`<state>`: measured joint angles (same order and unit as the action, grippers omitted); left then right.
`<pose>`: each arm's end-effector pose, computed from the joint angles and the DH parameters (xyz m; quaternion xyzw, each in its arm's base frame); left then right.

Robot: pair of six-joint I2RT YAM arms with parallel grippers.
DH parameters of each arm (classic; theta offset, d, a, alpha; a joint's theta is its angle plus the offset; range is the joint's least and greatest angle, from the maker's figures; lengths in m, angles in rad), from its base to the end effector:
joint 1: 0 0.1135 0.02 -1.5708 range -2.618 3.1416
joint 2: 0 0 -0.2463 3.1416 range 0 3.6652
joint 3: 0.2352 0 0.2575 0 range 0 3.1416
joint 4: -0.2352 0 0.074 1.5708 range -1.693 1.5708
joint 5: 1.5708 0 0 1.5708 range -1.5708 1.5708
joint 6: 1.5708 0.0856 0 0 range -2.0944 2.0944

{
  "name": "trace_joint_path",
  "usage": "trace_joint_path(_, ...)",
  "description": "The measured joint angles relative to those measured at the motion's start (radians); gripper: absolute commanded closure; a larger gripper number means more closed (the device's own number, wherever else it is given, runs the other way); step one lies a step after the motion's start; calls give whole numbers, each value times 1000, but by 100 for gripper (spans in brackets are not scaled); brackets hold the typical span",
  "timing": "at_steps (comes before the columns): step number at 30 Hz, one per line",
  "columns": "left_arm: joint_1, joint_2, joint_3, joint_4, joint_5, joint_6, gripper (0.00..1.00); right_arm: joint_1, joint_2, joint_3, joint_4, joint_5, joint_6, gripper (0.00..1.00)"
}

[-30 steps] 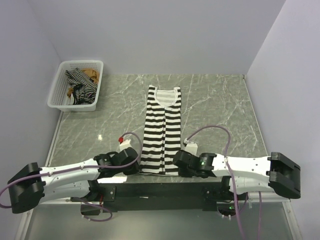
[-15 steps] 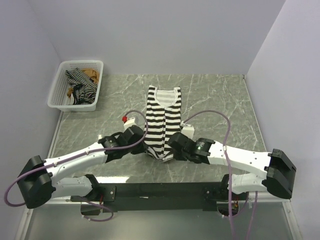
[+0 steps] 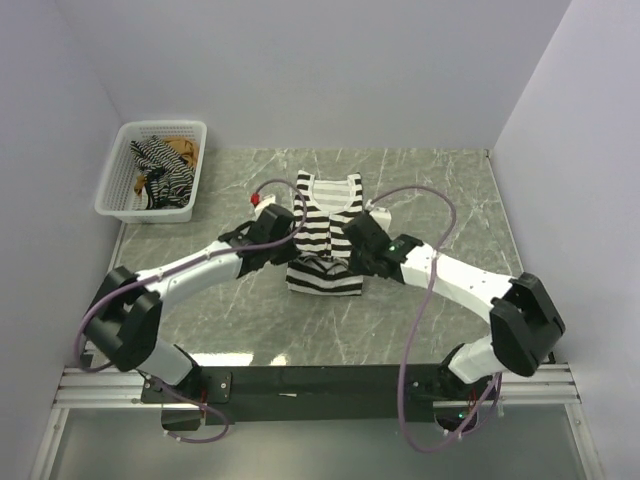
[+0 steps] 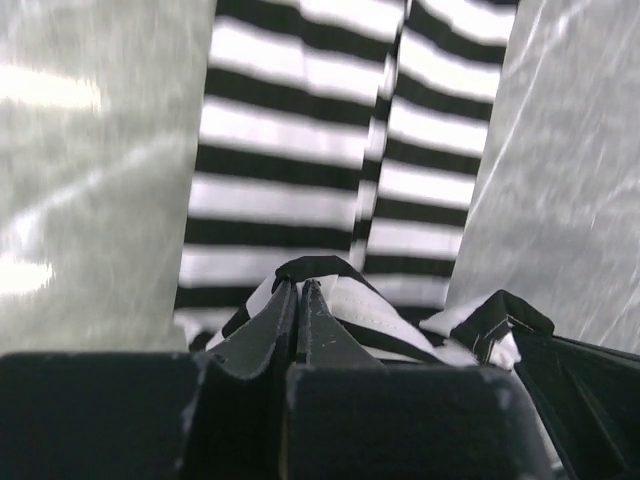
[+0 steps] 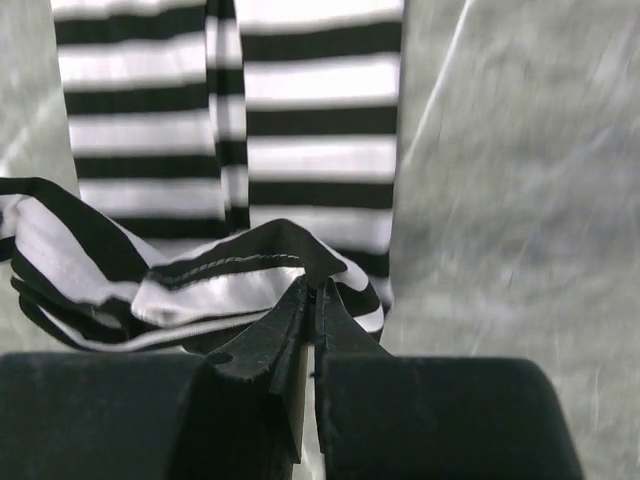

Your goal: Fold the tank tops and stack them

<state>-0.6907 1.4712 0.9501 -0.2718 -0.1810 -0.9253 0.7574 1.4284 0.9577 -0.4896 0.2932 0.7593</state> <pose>0.2824 -0.2134 0.1733 -0.1419 0.9112 -0.2152 0.3214 0.2530 0.2052 0.1694 0.0448 0.9435 0.1033 0.3117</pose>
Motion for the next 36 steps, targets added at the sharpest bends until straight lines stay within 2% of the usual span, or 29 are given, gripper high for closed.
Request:
trace_joint_path(11, 158, 298, 303, 47, 72, 87, 99, -199, 298, 263, 77, -111, -130, 100)
trace_joint_path(12, 169, 330, 334, 48, 82, 93, 99, -212, 321, 287, 77, -121, -137, 94)
trace_joint_path(14, 188, 393, 389, 53, 100, 102, 90, -237, 369, 335, 78, -138, -150, 80)
trace_joint_path(15, 196, 419, 410, 54, 108, 108, 82, -248, 393, 359, 77, -146, -156, 64)
trace_joint_path(16, 206, 451, 432, 55, 118, 119, 70, -254, 410, 376, 78, -149, -159, 59)
trace_joint_path(19, 228, 504, 455, 68, 140, 134, 54, -278, 448, 405, 79, -165, -178, 50)
trace_joint_path(23, 257, 499, 436, 90, 154, 138, 48, -299, 453, 406, 78, -171, -185, 50)
trace_joint_path(26, 272, 454, 390, 125, 156, 137, 50, -304, 449, 404, 77, -164, -189, 50)
trace_joint_path(29, 277, 363, 319, 137, 151, 122, 60, -303, 416, 380, 82, -159, -188, 52)
trace_joint_path(30, 275, 329, 297, 140, 150, 116, 64, -300, 399, 369, 80, -156, -188, 53)
trace_joint_path(31, 270, 294, 277, 142, 151, 108, 74, -295, 384, 359, 80, -154, -188, 54)
trace_joint_path(36, 202, 205, 218, 164, 129, 77, 94, -231, 359, 348, 80, -131, -173, 55)
